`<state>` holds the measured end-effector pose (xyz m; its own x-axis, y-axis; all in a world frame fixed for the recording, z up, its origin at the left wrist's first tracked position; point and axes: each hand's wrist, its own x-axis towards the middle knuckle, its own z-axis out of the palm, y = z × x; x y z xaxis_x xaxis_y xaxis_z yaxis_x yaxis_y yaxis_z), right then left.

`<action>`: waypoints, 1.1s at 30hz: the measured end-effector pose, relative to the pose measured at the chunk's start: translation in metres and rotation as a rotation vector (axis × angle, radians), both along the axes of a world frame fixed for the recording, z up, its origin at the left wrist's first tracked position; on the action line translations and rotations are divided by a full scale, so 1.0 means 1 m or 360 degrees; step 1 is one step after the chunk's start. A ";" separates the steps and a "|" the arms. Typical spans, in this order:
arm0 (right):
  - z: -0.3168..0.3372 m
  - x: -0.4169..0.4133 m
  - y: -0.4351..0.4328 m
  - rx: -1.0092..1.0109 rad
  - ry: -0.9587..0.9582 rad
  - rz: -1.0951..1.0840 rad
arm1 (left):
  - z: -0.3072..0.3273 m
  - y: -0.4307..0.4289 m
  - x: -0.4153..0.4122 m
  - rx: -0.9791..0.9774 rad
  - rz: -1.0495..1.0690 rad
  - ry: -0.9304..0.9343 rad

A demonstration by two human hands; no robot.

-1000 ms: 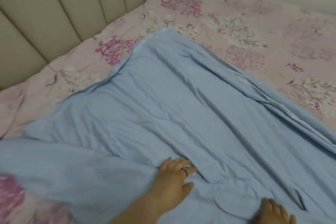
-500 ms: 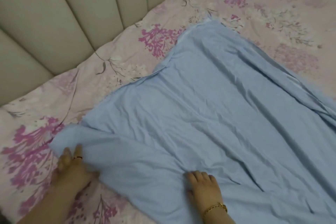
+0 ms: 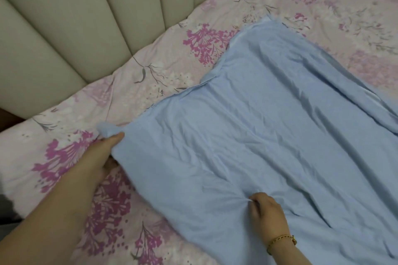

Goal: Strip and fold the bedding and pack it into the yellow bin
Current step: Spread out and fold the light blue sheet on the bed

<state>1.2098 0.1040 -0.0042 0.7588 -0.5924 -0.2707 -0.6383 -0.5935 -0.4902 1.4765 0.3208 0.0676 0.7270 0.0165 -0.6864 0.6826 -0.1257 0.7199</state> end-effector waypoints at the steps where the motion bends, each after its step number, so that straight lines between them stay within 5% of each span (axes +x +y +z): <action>1: 0.006 0.003 -0.002 0.0215 -0.0005 -0.0164 | 0.015 -0.014 0.005 -0.0120 -0.0070 -0.0023; 5: 0.023 0.009 -0.034 0.0423 -0.0348 -0.0890 | 0.034 -0.059 0.028 -0.0554 -0.0232 -0.0168; 8: 0.028 0.010 -0.054 0.0424 -0.0241 -0.1025 | 0.013 -0.085 0.024 -0.0031 -0.0692 -0.0320; 14: 0.018 0.015 -0.057 0.0139 0.0298 -0.0440 | -0.043 -0.083 0.013 0.0649 -0.1146 -0.0464; 19: 0.021 0.032 -0.075 0.0842 0.0035 -0.1104 | -0.068 -0.062 0.035 0.1048 -0.1129 -0.0511; 23: 0.024 0.046 -0.080 0.0835 0.0308 -0.0670 | -0.073 -0.053 0.051 0.1008 -0.1075 -0.0466; 29: 0.031 0.046 -0.097 0.0421 -0.0335 -0.1146 | -0.074 -0.051 0.073 0.1198 -0.1271 -0.0449; 33: 0.024 0.043 -0.096 0.0734 -0.0196 -0.1146 | -0.069 -0.067 0.065 0.0562 -0.0798 -0.0500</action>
<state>1.2527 0.0081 0.0199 0.2803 -0.7917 -0.5428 -0.7089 0.2106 -0.6732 1.5414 0.2535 -0.0013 0.8689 -0.1900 -0.4571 0.2461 -0.6355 0.7318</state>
